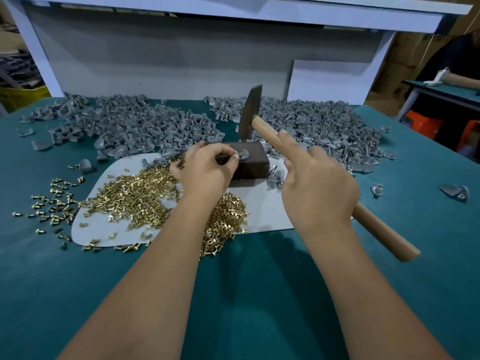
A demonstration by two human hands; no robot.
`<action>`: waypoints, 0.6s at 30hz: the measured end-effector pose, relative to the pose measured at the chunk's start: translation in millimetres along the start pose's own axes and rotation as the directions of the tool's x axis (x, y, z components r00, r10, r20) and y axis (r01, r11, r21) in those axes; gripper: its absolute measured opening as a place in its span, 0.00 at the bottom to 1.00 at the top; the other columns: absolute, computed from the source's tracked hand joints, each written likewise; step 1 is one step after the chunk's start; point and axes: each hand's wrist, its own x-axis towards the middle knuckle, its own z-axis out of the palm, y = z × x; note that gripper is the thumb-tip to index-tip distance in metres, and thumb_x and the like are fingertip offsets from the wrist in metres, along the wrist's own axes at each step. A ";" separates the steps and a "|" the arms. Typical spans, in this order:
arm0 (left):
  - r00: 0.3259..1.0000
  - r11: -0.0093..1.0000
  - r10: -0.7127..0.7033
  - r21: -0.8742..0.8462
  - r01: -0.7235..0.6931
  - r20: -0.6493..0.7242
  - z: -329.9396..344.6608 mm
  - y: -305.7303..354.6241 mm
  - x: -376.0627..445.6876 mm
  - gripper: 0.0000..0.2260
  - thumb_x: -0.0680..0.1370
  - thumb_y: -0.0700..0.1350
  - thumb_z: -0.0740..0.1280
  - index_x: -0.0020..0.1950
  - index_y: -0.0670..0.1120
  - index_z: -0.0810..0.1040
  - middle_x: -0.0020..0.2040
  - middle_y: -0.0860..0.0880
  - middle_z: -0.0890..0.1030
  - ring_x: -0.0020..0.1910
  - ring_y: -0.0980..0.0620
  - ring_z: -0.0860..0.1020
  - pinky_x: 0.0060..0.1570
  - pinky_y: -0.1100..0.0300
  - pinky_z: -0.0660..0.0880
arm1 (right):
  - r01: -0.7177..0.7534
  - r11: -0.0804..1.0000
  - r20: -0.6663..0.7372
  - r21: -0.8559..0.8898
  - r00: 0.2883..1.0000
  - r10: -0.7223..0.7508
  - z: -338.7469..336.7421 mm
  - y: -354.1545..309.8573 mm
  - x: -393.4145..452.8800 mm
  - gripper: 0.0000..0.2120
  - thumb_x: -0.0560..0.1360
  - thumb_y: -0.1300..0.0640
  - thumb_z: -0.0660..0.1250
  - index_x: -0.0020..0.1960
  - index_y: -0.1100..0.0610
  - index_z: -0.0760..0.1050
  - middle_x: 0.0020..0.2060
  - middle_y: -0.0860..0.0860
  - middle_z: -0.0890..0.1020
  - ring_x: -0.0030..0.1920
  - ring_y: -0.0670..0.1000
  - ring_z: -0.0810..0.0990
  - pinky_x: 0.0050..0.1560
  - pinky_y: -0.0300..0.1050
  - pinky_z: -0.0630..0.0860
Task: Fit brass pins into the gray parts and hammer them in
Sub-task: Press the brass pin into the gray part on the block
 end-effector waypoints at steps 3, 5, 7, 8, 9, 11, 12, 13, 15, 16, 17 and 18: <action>1.000 1.000 0.003 -0.003 -0.003 0.003 -0.2 0.3 0.1 0.12 0.74 0.56 0.72 0.32 0.65 0.74 0.62 0.59 0.79 0.72 0.57 0.63 0.69 0.44 0.49 | 0.015 1.000 0.039 -0.013 0.999 -0.015 -1.1 -1.4 -1.3 0.28 0.72 0.60 0.69 0.70 0.44 0.69 0.40 0.54 0.78 0.33 0.55 0.69 0.28 0.39 0.52; 1.000 1.000 -0.019 -0.012 0.019 0.007 -1.3 0.9 -0.5 0.12 0.74 0.56 0.72 0.33 0.65 0.75 0.63 0.59 0.78 0.73 0.58 0.62 0.69 0.45 0.49 | 0.014 1.000 0.094 -0.013 0.995 -0.013 -0.3 -1.4 -1.7 0.27 0.75 0.58 0.66 0.71 0.41 0.66 0.44 0.53 0.79 0.38 0.57 0.75 0.30 0.41 0.56; 1.000 1.000 0.000 0.002 0.000 -0.008 -0.2 1.0 -0.9 0.11 0.74 0.56 0.72 0.33 0.64 0.75 0.61 0.60 0.79 0.73 0.58 0.63 0.69 0.43 0.50 | 0.002 1.000 0.057 0.001 0.998 -0.002 -1.6 -3.3 -3.4 0.28 0.73 0.61 0.69 0.69 0.43 0.70 0.40 0.54 0.78 0.34 0.57 0.72 0.28 0.39 0.52; 1.000 1.000 0.017 0.008 -0.017 -0.019 0.4 0.6 -0.8 0.11 0.74 0.55 0.72 0.34 0.64 0.75 0.59 0.60 0.80 0.73 0.57 0.64 0.69 0.42 0.50 | 0.000 1.000 0.021 0.024 1.000 0.000 -2.5 -4.9 -3.9 0.28 0.70 0.62 0.71 0.68 0.46 0.72 0.37 0.55 0.77 0.31 0.56 0.68 0.28 0.37 0.49; 0.999 1.000 0.029 0.010 -0.028 -0.025 0.5 0.4 -1.0 0.10 0.75 0.55 0.72 0.35 0.64 0.75 0.58 0.59 0.80 0.73 0.56 0.65 0.69 0.41 0.51 | 0.003 0.999 -0.005 0.037 1.000 -0.003 -3.0 -5.6 -4.2 0.28 0.69 0.63 0.72 0.67 0.48 0.74 0.35 0.55 0.77 0.30 0.55 0.65 0.29 0.35 0.48; 1.000 1.000 0.025 -0.002 -0.025 -0.010 -0.8 -0.2 -1.6 0.11 0.75 0.55 0.72 0.34 0.64 0.75 0.59 0.60 0.80 0.73 0.57 0.64 0.69 0.41 0.50 | 0.027 1.000 0.038 -0.007 0.999 -0.027 -2.2 -3.6 -3.7 0.28 0.71 0.61 0.70 0.69 0.46 0.71 0.39 0.55 0.78 0.31 0.55 0.68 0.28 0.38 0.51; 1.000 1.000 0.019 -0.014 -0.019 0.004 -1.5 -0.1 -2.0 0.11 0.75 0.56 0.72 0.34 0.64 0.74 0.60 0.60 0.79 0.73 0.57 0.63 0.69 0.41 0.49 | 0.021 0.999 0.081 -0.031 0.997 -0.018 -1.1 -1.8 -3.1 0.28 0.74 0.59 0.67 0.71 0.43 0.67 0.42 0.54 0.79 0.34 0.56 0.72 0.29 0.40 0.53; 1.000 1.000 0.015 -0.022 -0.015 0.013 -2.0 0.1 -2.2 0.11 0.75 0.56 0.71 0.34 0.65 0.74 0.60 0.60 0.79 0.73 0.57 0.63 0.69 0.41 0.49 | 0.000 0.999 0.112 -0.033 0.994 0.004 -0.6 0.1 -2.5 0.27 0.75 0.58 0.65 0.71 0.41 0.65 0.45 0.53 0.79 0.36 0.56 0.73 0.29 0.41 0.54; 1.000 1.000 0.022 -0.012 -0.022 0.007 -2.1 0.4 -2.2 0.12 0.75 0.56 0.71 0.34 0.65 0.74 0.59 0.60 0.79 0.72 0.56 0.64 0.69 0.41 0.50 | -0.022 1.000 0.068 0.009 0.997 0.022 -1.2 -0.5 -2.8 0.27 0.74 0.58 0.68 0.71 0.44 0.68 0.42 0.54 0.78 0.33 0.55 0.68 0.28 0.38 0.51; 0.999 0.999 0.036 -0.007 -0.036 -0.006 -1.5 0.2 -2.1 0.12 0.75 0.55 0.71 0.34 0.65 0.74 0.58 0.60 0.80 0.72 0.55 0.65 0.69 0.40 0.51 | -0.031 0.999 0.022 0.041 0.999 0.030 -1.8 -1.9 -3.2 0.28 0.72 0.60 0.70 0.69 0.46 0.70 0.39 0.55 0.78 0.31 0.54 0.65 0.28 0.36 0.49; 0.999 0.999 0.047 -0.008 -0.047 -0.017 -1.1 -0.3 -2.0 0.11 0.75 0.55 0.71 0.34 0.65 0.74 0.56 0.60 0.80 0.71 0.54 0.66 0.68 0.40 0.51 | -0.029 0.998 -0.012 0.053 0.999 0.030 -1.2 -2.6 -4.0 0.28 0.70 0.61 0.71 0.69 0.47 0.72 0.37 0.56 0.78 0.31 0.54 0.64 0.28 0.36 0.50; 0.999 0.999 0.050 -0.016 -0.050 -0.020 -1.1 -0.7 -1.9 0.11 0.75 0.55 0.72 0.35 0.65 0.74 0.54 0.61 0.80 0.71 0.54 0.66 0.68 0.40 0.51 | -0.016 0.999 -0.008 0.037 1.000 0.017 -0.4 -2.5 -3.5 0.28 0.71 0.61 0.70 0.69 0.46 0.71 0.38 0.55 0.78 0.31 0.54 0.64 0.28 0.37 0.51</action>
